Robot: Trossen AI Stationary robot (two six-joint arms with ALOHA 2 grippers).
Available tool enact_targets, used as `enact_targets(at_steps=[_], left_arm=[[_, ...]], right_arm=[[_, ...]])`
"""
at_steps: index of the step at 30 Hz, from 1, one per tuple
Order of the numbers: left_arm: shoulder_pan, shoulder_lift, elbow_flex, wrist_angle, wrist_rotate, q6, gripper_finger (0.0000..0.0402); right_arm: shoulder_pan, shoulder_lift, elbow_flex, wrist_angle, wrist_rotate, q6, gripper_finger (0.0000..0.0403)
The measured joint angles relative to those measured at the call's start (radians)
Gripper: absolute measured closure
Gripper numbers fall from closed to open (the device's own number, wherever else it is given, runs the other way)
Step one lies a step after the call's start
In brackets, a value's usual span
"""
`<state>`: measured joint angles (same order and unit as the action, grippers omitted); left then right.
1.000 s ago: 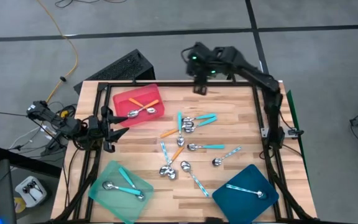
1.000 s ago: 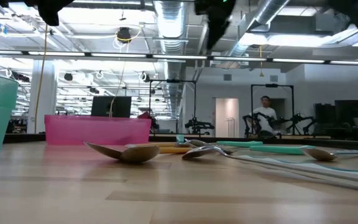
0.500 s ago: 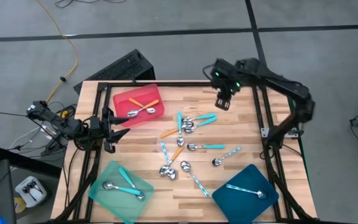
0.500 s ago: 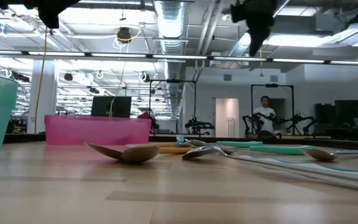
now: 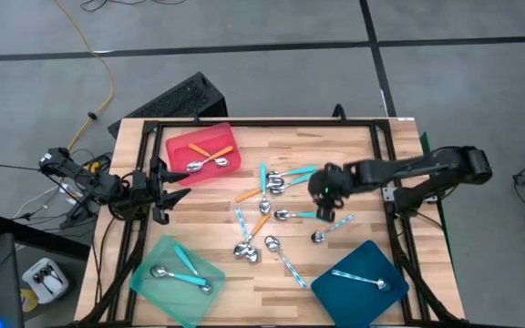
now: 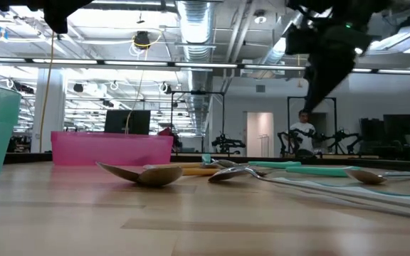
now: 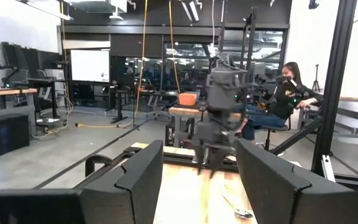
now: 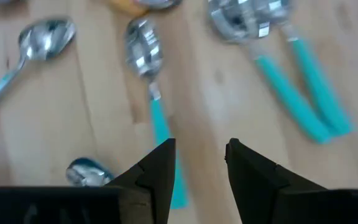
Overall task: Sort silverware by color (type)
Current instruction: Put the blue patterned spoon into the blue bin
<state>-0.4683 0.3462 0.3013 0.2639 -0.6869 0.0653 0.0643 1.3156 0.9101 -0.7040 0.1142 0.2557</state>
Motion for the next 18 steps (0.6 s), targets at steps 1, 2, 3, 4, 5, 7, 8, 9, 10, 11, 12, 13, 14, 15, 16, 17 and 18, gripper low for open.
enact_targets(at_steps=[1,2,3,4,5,7,8,9,10,11,12,13,14,15,16,17,18], left_arm=[[0.0,0.0,0.0,-0.005,0.0,-0.003,0.0212],[0.0,0.0,0.0,-0.008,0.0,-0.004,0.0212],[0.0,0.0,0.0,-0.012,0.0,-0.006,0.0212],[0.0,0.0,0.0,-0.015,0.0,-0.006,0.0212],[0.0,0.0,0.0,-0.015,-0.001,-0.007,0.0212],[0.0,0.0,0.0,-0.015,-0.001,-0.008,0.0212],[0.0,0.0,0.0,-0.015,-0.001,-0.008,0.0212],[0.0,0.0,0.0,-0.015,-0.001,-0.008,0.0212],[0.0,0.0,0.0,-0.014,-0.001,-0.008,0.0212],[0.0,0.0,0.0,-0.014,-0.001,-0.009,0.0212],[0.0,0.0,0.0,-0.015,-0.001,-0.009,0.0212],[0.0,0.0,0.0,-0.014,-0.001,-0.009,0.0212],[0.0,0.0,0.0,-0.014,-0.001,-0.01,0.0212],[0.0,0.0,0.0,-0.014,-0.001,-0.012,0.0212],[0.0,0.0,0.0,-0.014,-0.001,-0.016,0.0212],[0.0,0.0,0.0,-0.014,-0.001,-0.017,0.0212],[0.0,0.0,0.0,-0.014,-0.001,-0.018,0.0212]], right_arm=[[0.029,0.01,-0.011,-0.002,0.0,0.009,0.024],[0.058,0.024,-0.018,-0.009,-0.001,0.018,0.024],[0.084,0.038,-0.02,-0.011,-0.004,0.03,0.024],[0.109,0.053,-0.02,-0.003,-0.006,0.039,0.024],[0.134,0.067,-0.019,0.0,-0.006,0.048,0.024],[0.176,0.096,-0.019,-0.001,-0.006,0.058,0.024],[0.197,0.111,-0.019,-0.001,-0.005,0.062,0.024],[0.217,0.126,-0.019,-0.001,-0.006,0.064,0.024],[0.234,0.141,-0.019,-0.001,-0.006,0.067,0.024],[0.251,0.154,-0.019,0.0,-0.006,0.069,0.024],[0.264,0.166,-0.019,-0.002,-0.006,0.069,0.024],[0.275,0.176,-0.019,-0.005,-0.006,0.069,0.024],[0.285,0.184,-0.019,-0.01,-0.006,0.069,0.024],[0.292,0.193,-0.019,-0.018,-0.006,0.069,0.024],[0.296,0.197,-0.019,-0.027,-0.006,0.069,0.024],[0.298,0.199,-0.02,-0.037,-0.006,0.069,0.024],[0.3,0.198,-0.024,-0.04,-0.006,0.069,0.024]])
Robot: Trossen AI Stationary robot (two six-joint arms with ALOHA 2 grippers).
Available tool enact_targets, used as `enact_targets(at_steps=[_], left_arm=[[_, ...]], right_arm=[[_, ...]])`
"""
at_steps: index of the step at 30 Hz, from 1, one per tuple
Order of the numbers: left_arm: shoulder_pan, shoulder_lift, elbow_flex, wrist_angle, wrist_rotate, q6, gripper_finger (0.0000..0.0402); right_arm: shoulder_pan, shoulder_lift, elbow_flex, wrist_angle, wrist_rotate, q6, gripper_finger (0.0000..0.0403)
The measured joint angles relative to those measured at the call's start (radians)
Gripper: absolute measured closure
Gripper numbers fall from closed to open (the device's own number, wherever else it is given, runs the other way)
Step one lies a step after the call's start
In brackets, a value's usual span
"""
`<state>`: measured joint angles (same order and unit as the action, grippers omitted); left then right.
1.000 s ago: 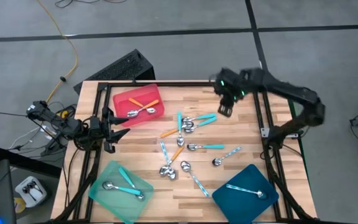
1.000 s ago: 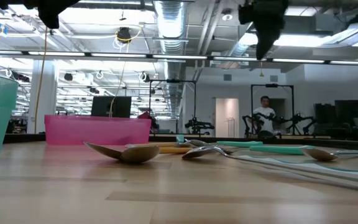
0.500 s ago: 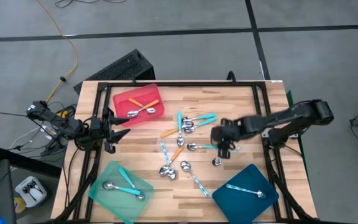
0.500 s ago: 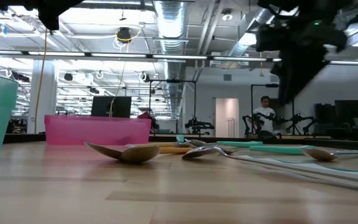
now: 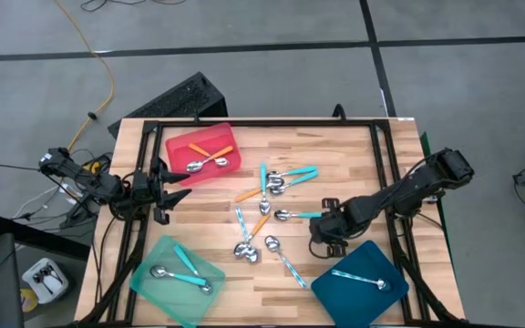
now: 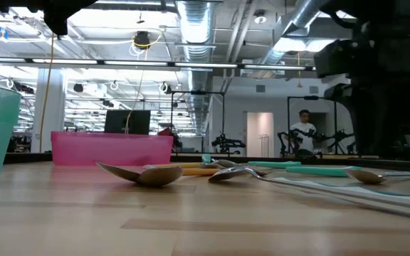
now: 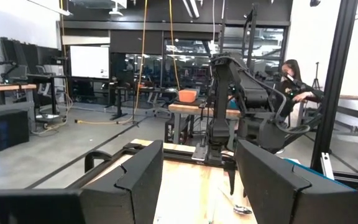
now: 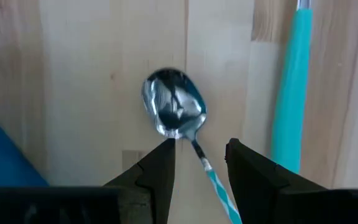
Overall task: Sort silverware by color (type)
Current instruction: Put the blue patterned spoon into the blue bin
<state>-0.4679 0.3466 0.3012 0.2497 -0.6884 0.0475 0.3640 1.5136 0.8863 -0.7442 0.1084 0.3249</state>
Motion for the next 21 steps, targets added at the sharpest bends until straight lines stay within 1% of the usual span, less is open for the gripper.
enact_targets(at_steps=[6,8,13,19,21], left_arm=[[0.0,0.0,0.0,-0.001,0.0,-0.004,0.0212],[0.0,0.0,0.0,-0.004,0.0,-0.005,0.0212],[0.0,0.0,0.0,-0.005,0.0,-0.007,0.0212],[0.0,0.0,0.0,-0.006,0.0,-0.007,0.0212],[0.0,0.0,0.0,-0.007,0.0,-0.007,0.0212]], right_arm=[[0.0,-0.012,-0.067,0.003,-0.001,0.033,0.024],[0.0,-0.011,-0.084,0.03,-0.002,0.033,0.024],[-0.007,-0.011,-0.128,0.089,-0.002,0.009,0.024],[-0.013,-0.007,-0.142,0.108,0.0,-0.028,0.024],[-0.014,-0.007,-0.155,0.151,-0.001,-0.042,0.024]])
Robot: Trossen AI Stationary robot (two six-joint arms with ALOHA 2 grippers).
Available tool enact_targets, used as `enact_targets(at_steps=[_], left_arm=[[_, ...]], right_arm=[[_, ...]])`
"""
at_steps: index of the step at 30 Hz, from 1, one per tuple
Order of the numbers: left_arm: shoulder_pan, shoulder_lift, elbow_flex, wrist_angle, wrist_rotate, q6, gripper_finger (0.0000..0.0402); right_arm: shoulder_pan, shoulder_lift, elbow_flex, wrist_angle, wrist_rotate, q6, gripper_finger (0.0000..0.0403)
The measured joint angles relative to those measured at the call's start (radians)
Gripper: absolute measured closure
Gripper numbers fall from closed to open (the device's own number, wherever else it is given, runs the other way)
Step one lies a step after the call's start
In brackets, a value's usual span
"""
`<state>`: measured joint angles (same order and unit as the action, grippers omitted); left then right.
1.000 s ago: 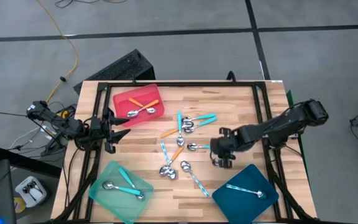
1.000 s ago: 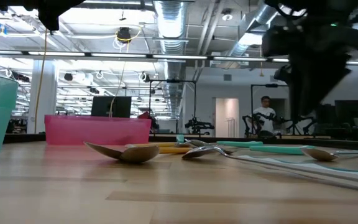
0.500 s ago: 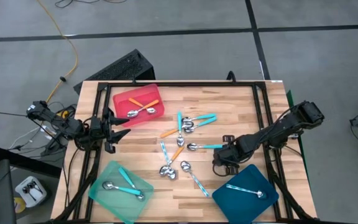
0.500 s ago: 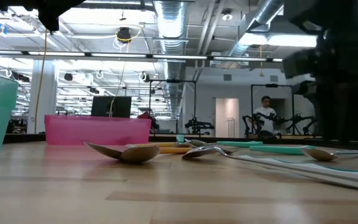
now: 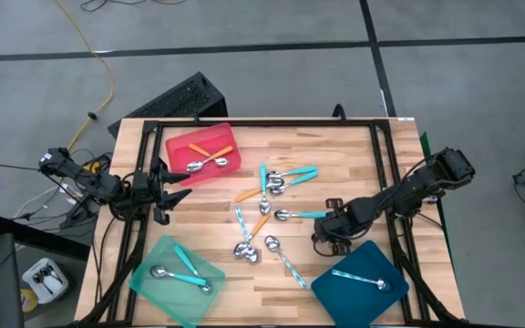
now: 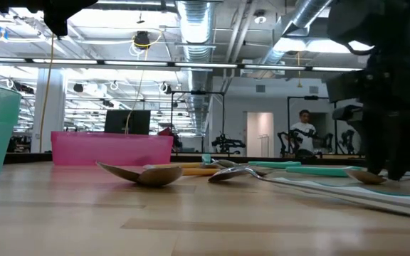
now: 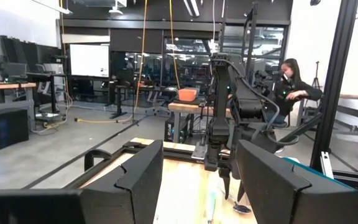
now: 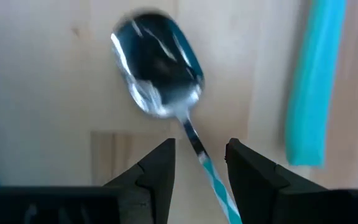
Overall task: Sort silverware by color (type)
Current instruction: Put the blue patterned spoon into the blue bin
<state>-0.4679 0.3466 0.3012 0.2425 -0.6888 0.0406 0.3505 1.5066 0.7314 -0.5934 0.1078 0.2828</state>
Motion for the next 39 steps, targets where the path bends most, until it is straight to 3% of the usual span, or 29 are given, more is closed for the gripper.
enact_targets(at_steps=[10,31,39], left_arm=[[0.0,0.0,0.0,-0.002,-0.001,0.0,0.0212],[0.0,0.0,0.0,-0.007,-0.005,0.0,0.0212],[0.0,0.0,0.0,-0.007,-0.005,0.002,0.0212]], right_arm=[[-0.006,-0.004,-0.047,0.078,-0.001,-0.022,0.0249],[-0.055,0.0,-0.035,0.044,-0.001,0.007,0.0378],[-0.111,0.004,0.039,0.052,0.1,-0.028,0.0379]])
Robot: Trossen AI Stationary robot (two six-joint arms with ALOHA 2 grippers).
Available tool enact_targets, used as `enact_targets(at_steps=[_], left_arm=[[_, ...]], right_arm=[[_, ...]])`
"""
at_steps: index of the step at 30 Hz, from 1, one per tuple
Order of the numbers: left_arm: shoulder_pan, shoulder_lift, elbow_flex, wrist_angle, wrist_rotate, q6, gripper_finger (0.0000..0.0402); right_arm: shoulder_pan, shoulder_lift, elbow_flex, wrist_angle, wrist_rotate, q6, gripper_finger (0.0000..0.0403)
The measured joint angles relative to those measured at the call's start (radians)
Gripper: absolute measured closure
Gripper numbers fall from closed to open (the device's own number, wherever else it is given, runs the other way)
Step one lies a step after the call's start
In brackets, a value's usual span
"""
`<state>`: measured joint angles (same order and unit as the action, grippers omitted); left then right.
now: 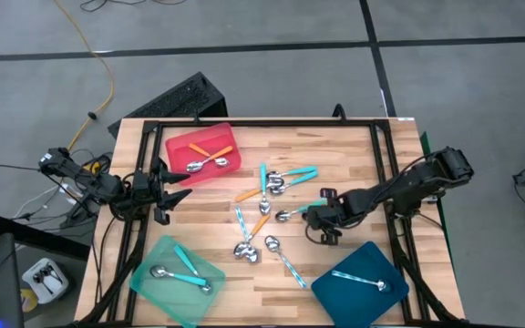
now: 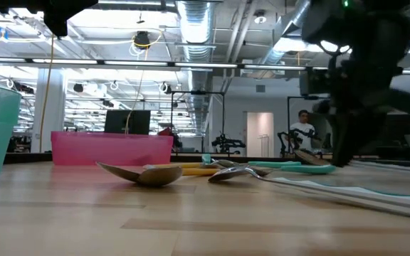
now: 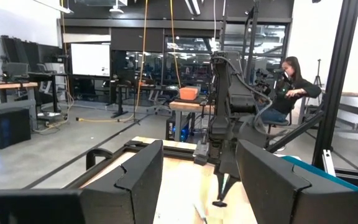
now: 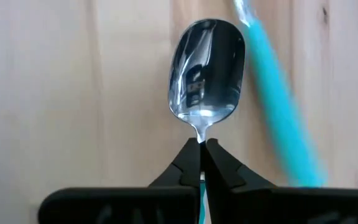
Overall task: Sort silverware by color (type)
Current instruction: Put the blue patterned spoon into the blue bin
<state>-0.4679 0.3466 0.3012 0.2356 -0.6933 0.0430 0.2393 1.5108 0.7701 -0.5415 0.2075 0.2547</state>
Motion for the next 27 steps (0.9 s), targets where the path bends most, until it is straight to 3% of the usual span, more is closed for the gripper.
enact_targets(at_steps=[10,21,27], left_arm=[[0.0,0.0,0.0,0.0,0.0,0.001,0.0212],[0.0,0.0,0.0,-0.001,0.001,0.001,0.0212],[0.0,0.0,0.0,-0.001,0.001,0.0,0.0212]], right_arm=[[-0.035,-0.001,0.09,0.099,0.007,-0.105,0.0379],[-0.053,-0.003,0.166,0.347,0.004,-0.254,0.0379],[-0.044,-0.003,0.251,0.351,0.001,-0.318,0.0379]])
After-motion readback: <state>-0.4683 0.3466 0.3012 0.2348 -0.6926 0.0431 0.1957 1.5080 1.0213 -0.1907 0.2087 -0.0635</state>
